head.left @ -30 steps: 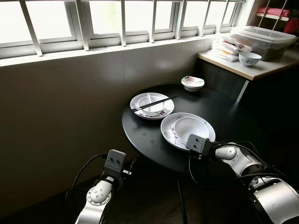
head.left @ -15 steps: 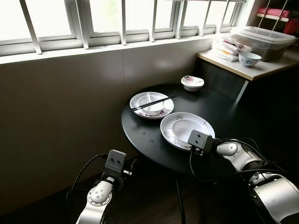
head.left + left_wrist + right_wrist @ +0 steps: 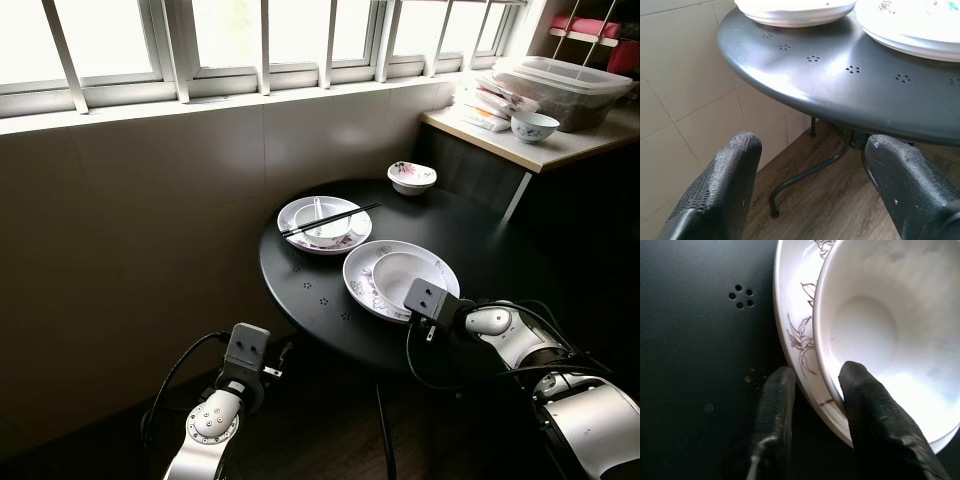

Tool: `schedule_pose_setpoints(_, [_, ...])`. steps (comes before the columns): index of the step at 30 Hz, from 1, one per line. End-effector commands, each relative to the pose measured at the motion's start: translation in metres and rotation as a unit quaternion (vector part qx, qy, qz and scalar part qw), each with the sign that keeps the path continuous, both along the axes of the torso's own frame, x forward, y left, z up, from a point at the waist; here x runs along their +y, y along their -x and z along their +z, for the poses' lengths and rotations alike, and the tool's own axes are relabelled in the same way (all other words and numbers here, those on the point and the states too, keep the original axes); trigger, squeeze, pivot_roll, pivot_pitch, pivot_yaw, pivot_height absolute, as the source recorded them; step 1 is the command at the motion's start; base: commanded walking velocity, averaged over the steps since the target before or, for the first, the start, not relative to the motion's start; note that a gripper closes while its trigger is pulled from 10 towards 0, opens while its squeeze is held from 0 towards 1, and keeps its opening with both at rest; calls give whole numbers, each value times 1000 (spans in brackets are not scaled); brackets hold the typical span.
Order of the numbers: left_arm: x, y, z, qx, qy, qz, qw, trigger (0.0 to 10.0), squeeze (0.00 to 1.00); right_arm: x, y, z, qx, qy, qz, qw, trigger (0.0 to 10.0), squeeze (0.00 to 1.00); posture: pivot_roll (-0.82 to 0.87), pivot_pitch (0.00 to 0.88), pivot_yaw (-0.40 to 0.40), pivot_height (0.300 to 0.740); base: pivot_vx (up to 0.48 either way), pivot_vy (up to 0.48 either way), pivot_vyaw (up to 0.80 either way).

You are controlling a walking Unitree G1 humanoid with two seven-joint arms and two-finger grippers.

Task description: Kitchen organization

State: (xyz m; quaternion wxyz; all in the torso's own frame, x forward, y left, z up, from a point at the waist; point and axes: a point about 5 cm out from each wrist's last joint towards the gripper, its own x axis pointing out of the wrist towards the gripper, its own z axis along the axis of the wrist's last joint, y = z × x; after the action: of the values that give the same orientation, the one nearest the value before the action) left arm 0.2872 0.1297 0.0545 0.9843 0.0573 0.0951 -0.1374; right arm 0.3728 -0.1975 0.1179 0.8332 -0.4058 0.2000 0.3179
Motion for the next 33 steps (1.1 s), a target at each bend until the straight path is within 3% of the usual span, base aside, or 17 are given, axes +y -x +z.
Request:
schedule_pose_setpoints(1, [-1, 1, 1, -3, 3, -1, 1000, 10000, 0, -6, 3, -3, 9, 1, -6, 1000, 0, 0, 68, 0, -53, 740, 0, 0, 0])
schedule_pose_setpoints(2, [-1, 1, 1, -3, 3, -1, 1000, 10000, 0, -6, 2, -3, 9, 5, -5, 1000, 10000, 0, 64, 0, -51, 740, 0, 0, 0])
schedule_pose_setpoints(10, [0, 1, 1, -2, 2, -3, 1000, 10000, 0, -3, 3, -2, 15, -3, 4, 1000, 10000, 0, 64, 0, -49, 740, 0, 0, 0])
schedule_pose_setpoints(11, [0, 0, 1, -3, 2, -3, 1000, 10000, 0, -3, 2, -1, 12, -4, 5, 1000, 3333, 0, 66, 0, -49, 740, 0, 0, 0])
schedule_pose_setpoints(14, [-1, 0, 1, -3, 2, -2, 1000, 10000, 0, 0, 0, 2, 6, -6, 11, 1000, 1725, 0, 66, 0, -49, 740, 0, 0, 0])
schedule_pose_setpoints(16, [-1, 0, 1, -3, 2, -2, 1000, 10000, 0, 3, -1, 6, 9, -20, 19, 1000, 2078, 0, 66, 0, -49, 740, 0, 0, 0])
schedule_pose_setpoints(17, [-1, 0, 1, -3, 2, -2, 1000, 10000, 0, 4, -1, 7, 11, -26, 23, 999, 3569, 0, 63, 0, -50, 740, 0, 0, 0])
schedule_pose_setpoints(19, [-1, 0, 2, -3, 3, -2, 1000, 10000, 0, 7, -2, 10, 18, -29, 37, 999, 4784, 0, 63, 0, -50, 740, 0, 0, 0])
schedule_pose_setpoints(20, [-1, 0, 2, -3, 3, -2, 1000, 10000, 0, 7, -2, 11, 20, -29, 42, 999, 4784, 0, 63, 0, -50, 740, 0, 0, 0])
schedule_pose_setpoints(21, [-1, 0, 2, -3, 3, -2, 1000, 10000, 0, 8, -2, 12, 22, -28, 48, 998, 8706, 0, 63, 0, -50, 740, 0, 0, 0])
schedule_pose_setpoints(22, [-1, 0, 2, -3, 3, -2, 1000, 10000, 0, 9, -2, 12, 23, -28, 52, 998, 8706, 0, 63, 0, -50, 740, 0, 0, 0])
schedule_pose_setpoints(23, [-1, 0, 2, -3, 3, -3, 1000, 10000, 0, 10, -2, 14, 24, -28, 61, 997, 10000, 0, 63, 0, -50, 740, 0, 0, 0])
schedule_pose_setpoints(33, [-3, -2, 3, -4, 5, -4, 1000, 10000, 0, 8, -2, 16, 28, -15, 75, 997, 10000, 0, 49, 0, -49, 740, 0, 0, 0])
